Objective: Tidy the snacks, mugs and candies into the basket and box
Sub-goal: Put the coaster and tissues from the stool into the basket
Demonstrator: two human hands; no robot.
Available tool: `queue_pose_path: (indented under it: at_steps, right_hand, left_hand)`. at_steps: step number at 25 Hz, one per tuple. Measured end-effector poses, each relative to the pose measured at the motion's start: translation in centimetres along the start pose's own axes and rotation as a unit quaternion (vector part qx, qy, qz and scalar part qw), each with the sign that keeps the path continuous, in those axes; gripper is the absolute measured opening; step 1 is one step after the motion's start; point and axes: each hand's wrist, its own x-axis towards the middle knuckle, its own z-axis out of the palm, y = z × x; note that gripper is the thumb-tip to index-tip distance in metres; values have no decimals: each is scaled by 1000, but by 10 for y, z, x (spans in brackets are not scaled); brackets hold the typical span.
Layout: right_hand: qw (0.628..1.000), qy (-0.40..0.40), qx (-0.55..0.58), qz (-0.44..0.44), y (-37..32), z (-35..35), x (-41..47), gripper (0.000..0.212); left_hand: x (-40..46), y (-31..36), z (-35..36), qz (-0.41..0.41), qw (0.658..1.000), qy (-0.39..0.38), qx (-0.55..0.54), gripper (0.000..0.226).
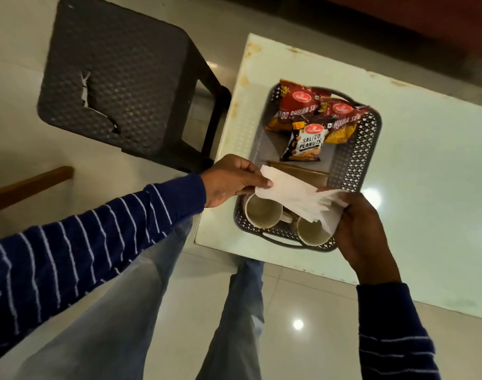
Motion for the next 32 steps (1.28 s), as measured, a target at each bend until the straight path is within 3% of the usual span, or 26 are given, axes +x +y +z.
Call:
queue_pose_path:
  at_steps: [2,4,8,13,19,23,25,28,30,32]
  right_hand:
    - [995,-2,104,8,-1,-10,4,32]
    - [991,16,135,2,1,-17,14,31]
    - [993,72,-81,-45,6,-21,34,14]
    - [981,111,-132,-86,11,-21,56,24]
    - [958,135,-239,-81,10,-24,66,18]
    - [891,151,-392,-172,-1,-32,58,20]
    - [860,151,-433,-222,-9,-46,50,23]
    - [844,136,-450,-257,-27,-67,34,21]
    - [833,118,-470,-267,-48,-76,28,19]
    - [804,91,-508,-295,-76,-75,27,21]
  left_hand:
    - [4,0,11,4,999,38,6,21]
    - [9,1,18,8,997,81,18,32]
    - [22,3,31,11,989,142,36,34]
    - [34,0,41,5,988,144,55,24]
    - [40,-5,44,17,964,182,195,27]
    - [30,-6,43,98,923,238,286,39]
    - [18,-12,48,156,915,290,234,32]
    - [-14,-32,62,199,883,378,197,24]
    - [-38,-56,74,191,864,435,166,24]
    - [-57,-85,96,148,859,486,67,24]
